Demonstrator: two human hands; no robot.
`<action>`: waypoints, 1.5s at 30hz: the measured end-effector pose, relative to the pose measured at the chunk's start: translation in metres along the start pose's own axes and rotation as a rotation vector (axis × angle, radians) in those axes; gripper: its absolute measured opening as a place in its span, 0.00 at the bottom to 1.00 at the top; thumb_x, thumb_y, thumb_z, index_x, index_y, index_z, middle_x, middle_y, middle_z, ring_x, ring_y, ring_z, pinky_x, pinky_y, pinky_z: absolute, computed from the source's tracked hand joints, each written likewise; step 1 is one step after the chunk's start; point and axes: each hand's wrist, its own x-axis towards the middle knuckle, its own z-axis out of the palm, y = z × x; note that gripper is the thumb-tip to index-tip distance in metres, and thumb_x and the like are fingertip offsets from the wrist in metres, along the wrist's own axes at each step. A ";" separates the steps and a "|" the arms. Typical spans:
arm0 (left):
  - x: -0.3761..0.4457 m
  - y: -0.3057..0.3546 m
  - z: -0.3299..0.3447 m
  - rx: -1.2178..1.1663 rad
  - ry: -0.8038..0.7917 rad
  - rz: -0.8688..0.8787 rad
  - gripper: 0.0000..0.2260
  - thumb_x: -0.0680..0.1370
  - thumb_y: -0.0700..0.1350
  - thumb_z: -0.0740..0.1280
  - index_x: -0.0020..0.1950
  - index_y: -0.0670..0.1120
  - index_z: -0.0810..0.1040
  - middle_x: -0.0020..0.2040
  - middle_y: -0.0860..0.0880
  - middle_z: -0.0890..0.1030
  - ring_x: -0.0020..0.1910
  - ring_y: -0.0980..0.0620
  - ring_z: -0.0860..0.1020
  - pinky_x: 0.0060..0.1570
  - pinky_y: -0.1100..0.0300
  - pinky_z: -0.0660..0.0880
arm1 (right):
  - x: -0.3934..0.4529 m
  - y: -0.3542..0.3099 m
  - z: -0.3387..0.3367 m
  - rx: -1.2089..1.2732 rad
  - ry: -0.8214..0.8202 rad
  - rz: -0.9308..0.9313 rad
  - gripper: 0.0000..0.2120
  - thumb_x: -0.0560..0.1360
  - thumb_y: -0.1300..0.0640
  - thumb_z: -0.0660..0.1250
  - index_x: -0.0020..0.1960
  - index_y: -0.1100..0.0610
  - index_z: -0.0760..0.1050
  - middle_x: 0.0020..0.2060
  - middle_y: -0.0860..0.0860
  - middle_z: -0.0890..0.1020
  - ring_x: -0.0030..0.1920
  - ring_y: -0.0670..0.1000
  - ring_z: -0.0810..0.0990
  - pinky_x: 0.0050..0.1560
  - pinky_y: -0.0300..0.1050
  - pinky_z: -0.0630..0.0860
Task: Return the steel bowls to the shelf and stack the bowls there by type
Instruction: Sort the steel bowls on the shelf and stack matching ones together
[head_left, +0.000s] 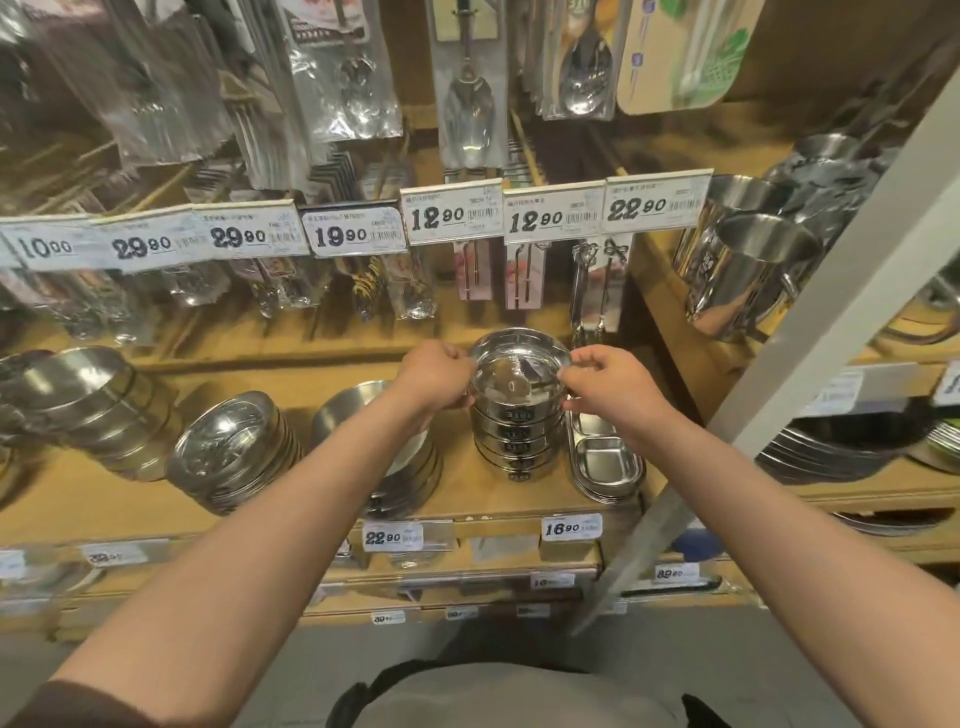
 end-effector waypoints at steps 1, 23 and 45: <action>0.000 -0.001 0.000 -0.006 -0.001 0.002 0.08 0.83 0.40 0.65 0.56 0.36 0.80 0.50 0.44 0.79 0.37 0.52 0.79 0.44 0.55 0.84 | 0.000 0.000 0.000 0.006 -0.002 0.007 0.08 0.77 0.60 0.69 0.56 0.58 0.79 0.51 0.54 0.83 0.51 0.52 0.84 0.53 0.51 0.84; -0.002 -0.008 0.013 -0.180 -0.190 -0.151 0.17 0.83 0.55 0.52 0.53 0.50 0.78 0.50 0.44 0.81 0.52 0.44 0.80 0.55 0.45 0.79 | 0.004 0.013 0.014 0.216 -0.127 0.286 0.28 0.82 0.38 0.54 0.77 0.49 0.63 0.73 0.58 0.69 0.71 0.60 0.70 0.61 0.62 0.79; -0.003 -0.018 0.024 -0.491 -0.203 -0.466 0.36 0.81 0.68 0.46 0.80 0.46 0.62 0.77 0.34 0.64 0.74 0.32 0.65 0.67 0.34 0.67 | 0.010 0.018 0.020 0.243 -0.208 0.288 0.20 0.77 0.29 0.49 0.62 0.36 0.68 0.64 0.49 0.70 0.64 0.56 0.68 0.61 0.66 0.72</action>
